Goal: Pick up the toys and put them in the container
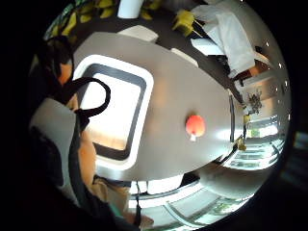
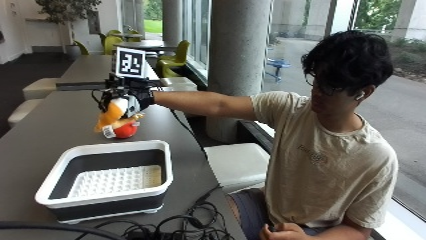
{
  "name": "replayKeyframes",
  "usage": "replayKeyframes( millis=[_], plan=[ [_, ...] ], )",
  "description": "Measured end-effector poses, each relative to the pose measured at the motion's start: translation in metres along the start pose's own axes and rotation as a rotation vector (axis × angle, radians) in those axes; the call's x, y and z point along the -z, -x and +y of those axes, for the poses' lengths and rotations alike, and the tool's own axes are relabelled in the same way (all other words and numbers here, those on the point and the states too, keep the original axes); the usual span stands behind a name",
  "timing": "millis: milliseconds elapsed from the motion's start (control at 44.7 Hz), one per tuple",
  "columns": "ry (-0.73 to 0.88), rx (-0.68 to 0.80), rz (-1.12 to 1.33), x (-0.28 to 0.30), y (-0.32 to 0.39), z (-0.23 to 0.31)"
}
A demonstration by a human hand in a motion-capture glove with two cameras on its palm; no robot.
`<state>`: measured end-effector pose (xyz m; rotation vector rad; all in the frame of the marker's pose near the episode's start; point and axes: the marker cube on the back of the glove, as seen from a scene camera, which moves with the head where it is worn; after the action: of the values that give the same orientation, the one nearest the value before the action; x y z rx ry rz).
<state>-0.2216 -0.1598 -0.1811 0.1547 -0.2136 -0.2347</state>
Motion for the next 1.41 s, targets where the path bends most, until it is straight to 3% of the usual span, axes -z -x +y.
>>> replayKeyframes(
  millis=[112, 223, 469, 827, 961, 1408],
  plan=[
    [0.02, 0.043, -0.004, -0.01, 0.016, -0.008],
    [0.04, -0.105, -0.022, -0.015, 0.017, -0.005],
    [0.12, 0.084, -0.021, -0.022, 0.019, -0.01],
    [0.3, -0.038, -0.007, -0.033, 0.011, 0.011],
    [0.232, 0.058, 0.056, -0.027, -0.001, 0.01],
    [0.173, 0.074, 0.032, -0.022, 0.0, 0.014]
  ],
)
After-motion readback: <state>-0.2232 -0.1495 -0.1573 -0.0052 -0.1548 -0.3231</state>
